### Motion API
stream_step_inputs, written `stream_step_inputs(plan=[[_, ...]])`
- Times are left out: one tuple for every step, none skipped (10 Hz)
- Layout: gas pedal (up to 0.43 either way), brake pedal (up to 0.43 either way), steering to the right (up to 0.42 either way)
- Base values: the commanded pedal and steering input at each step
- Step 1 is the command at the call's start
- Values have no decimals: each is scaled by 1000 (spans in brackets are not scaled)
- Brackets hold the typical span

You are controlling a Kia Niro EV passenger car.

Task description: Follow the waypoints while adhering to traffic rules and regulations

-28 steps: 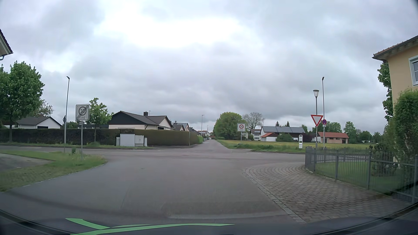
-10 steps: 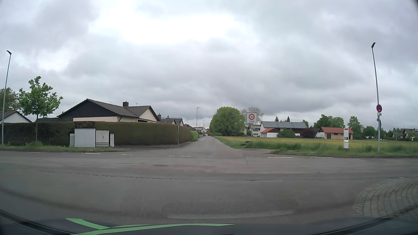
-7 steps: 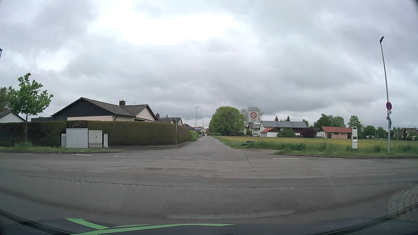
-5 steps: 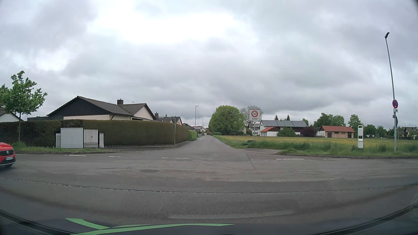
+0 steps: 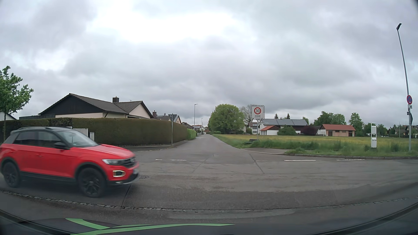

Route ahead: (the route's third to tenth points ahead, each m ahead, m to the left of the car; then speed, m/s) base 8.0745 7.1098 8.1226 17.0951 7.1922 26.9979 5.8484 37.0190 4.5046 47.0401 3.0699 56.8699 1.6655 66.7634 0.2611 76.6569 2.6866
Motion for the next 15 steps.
stream_step_inputs(plan=[[0, 280, 9], [0, 274, 9], [0, 268, 9], [0, 262, 7], [0, 250, 5], [0, 250, 3], [0, 244, 1], [0, 244, -3], [0, 238, -7], [0, 238, -12], [0, 232, -16], [0, 195, -20], [0, 30, -25], [0, 0, -31], [0, 0, -41]])
